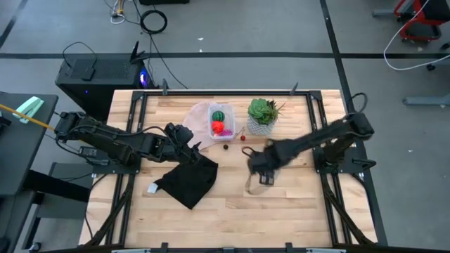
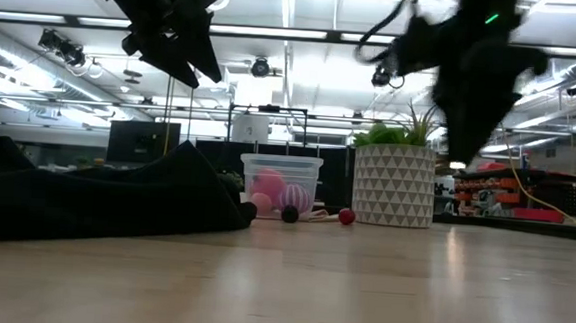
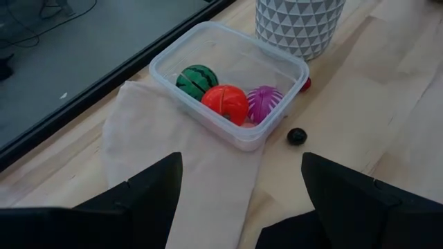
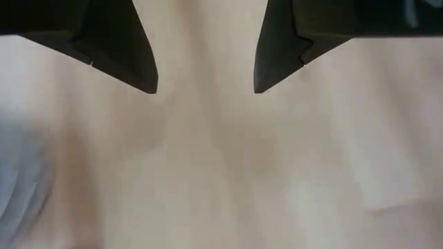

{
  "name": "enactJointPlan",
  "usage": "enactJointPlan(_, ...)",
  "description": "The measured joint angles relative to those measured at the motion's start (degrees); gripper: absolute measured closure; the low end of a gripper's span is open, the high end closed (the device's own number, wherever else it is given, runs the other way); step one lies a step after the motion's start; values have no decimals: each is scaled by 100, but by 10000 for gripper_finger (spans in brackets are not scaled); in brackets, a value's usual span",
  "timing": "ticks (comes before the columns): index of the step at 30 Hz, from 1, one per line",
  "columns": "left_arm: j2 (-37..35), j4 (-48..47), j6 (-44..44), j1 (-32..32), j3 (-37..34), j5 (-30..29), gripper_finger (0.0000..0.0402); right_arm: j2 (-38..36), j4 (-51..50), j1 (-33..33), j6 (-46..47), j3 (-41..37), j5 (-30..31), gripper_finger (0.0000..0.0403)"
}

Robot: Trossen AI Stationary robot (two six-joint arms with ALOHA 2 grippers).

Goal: Pick and placing Produce into tupperware
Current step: Put the cherry into the transparent bin

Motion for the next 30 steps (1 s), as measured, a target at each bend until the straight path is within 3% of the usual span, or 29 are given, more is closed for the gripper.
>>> enactJointPlan(4,0,2,182,0,0,-2,100,-584,758,1098,2192,-503,-301,159)
enactJointPlan(8,0,7,438,0,0,0,100,-690,2990,2181,3077,-983,-305,159)
enactJointPlan(11,0,9,684,0,0,2,100,-234,3916,2693,3516,-1002,-253,161)
enactJointPlan(17,0,4,860,0,2,137,100,1146,4167,2890,3640,-520,-180,162)
enactJointPlan(21,0,-11,884,0,4,297,100,1881,4306,2623,3258,88,892,163)
enactJointPlan(24,0,-26,1085,0,4,350,100,2312,3508,2337,3558,646,2062,163)
enactJointPlan(27,0,-43,1291,0,7,356,100,2733,2081,1976,5300,1096,2860,172)
enactJointPlan(30,0,-78,1553,0,9,356,100,3020,1368,1769,7434,1236,3516,191)
